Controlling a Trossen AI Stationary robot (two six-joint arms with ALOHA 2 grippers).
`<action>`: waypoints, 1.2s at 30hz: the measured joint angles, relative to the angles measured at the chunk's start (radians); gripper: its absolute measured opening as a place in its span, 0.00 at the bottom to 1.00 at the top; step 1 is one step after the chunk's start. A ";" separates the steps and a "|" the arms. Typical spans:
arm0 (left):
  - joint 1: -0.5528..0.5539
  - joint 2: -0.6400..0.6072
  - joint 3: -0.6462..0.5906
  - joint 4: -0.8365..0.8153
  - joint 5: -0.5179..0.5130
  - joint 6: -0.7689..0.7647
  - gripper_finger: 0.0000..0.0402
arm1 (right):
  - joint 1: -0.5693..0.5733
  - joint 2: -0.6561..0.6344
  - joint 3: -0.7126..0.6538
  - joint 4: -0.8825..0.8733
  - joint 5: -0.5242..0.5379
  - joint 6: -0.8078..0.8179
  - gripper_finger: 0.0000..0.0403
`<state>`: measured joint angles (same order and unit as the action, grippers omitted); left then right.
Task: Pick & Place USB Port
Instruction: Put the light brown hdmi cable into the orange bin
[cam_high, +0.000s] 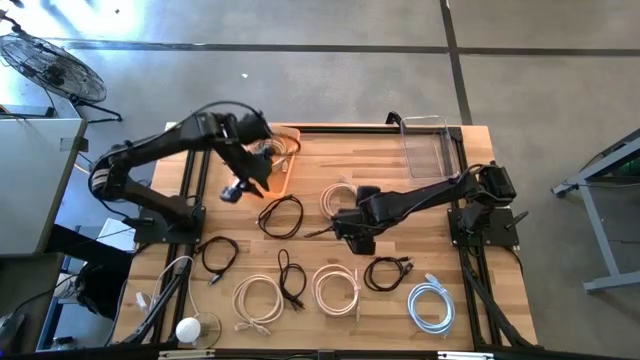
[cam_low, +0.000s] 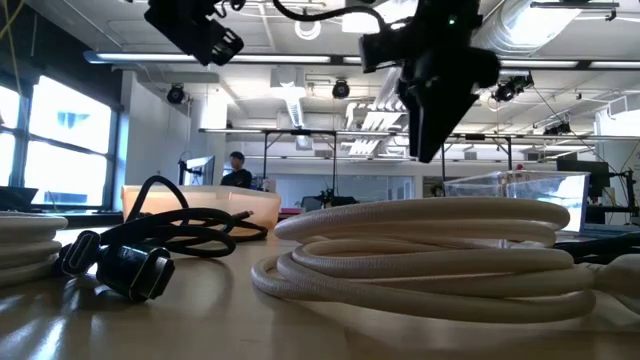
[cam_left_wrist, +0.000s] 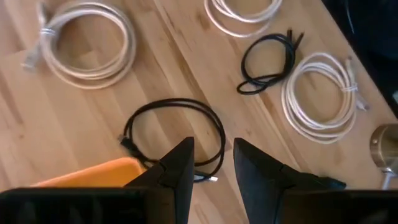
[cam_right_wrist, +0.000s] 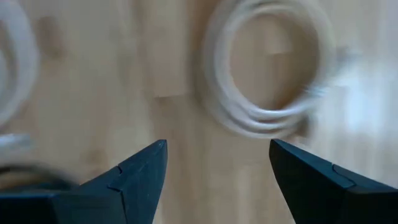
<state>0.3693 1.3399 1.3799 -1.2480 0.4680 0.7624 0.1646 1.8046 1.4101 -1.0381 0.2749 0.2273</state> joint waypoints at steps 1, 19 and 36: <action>-0.024 0.002 -0.020 0.022 -0.005 -0.010 0.28 | 0.004 0.000 0.000 0.005 -0.031 -0.027 0.68; -0.281 0.004 -0.180 0.226 -0.179 -0.152 0.28 | -0.042 0.000 -0.151 0.359 -0.085 -0.307 0.68; -0.293 0.004 -0.180 0.272 -0.217 -0.222 0.28 | -0.090 0.002 -0.266 0.523 -0.093 -0.267 0.68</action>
<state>0.0765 1.3441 1.1995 -0.9762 0.2508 0.5407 0.0742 1.8061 1.1438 -0.5149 0.1824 -0.0400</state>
